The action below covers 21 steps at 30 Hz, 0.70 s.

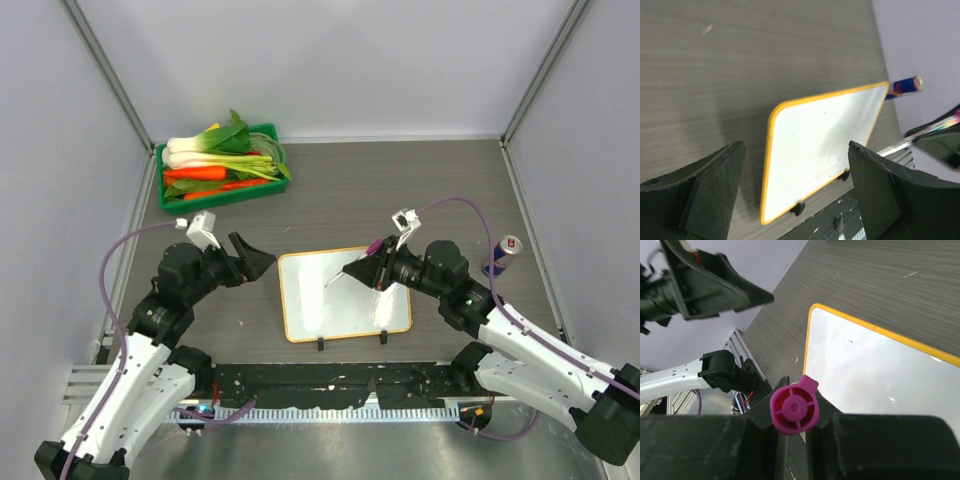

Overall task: Write a sentence on the whiteboard
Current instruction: Pass from the right arm to the left

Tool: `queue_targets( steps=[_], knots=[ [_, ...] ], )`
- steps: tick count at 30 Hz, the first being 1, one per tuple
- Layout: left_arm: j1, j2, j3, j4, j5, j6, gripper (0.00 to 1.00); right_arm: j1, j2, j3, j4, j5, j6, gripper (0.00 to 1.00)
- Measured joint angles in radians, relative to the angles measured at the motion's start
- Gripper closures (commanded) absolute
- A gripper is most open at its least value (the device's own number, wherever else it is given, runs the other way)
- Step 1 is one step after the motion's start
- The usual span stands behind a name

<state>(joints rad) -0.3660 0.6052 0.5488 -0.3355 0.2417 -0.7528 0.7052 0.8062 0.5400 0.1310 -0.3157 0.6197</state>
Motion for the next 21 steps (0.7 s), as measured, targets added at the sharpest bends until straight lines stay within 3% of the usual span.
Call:
queue_targets(
  steps=[4,8,21],
  knots=[
    [-0.010,0.015,0.126,-0.019,-0.008,0.047,0.14,0.025,0.041,0.005,0.019,-0.002,0.009,0.99],
    [-0.065,0.103,0.169,0.032,0.071,0.103,0.14,0.034,0.069,0.020,0.026,-0.003,0.019,0.99],
    [-0.390,0.349,0.188,0.161,0.181,0.280,0.24,0.035,0.071,0.040,0.056,-0.001,0.072,0.99]
  ],
)
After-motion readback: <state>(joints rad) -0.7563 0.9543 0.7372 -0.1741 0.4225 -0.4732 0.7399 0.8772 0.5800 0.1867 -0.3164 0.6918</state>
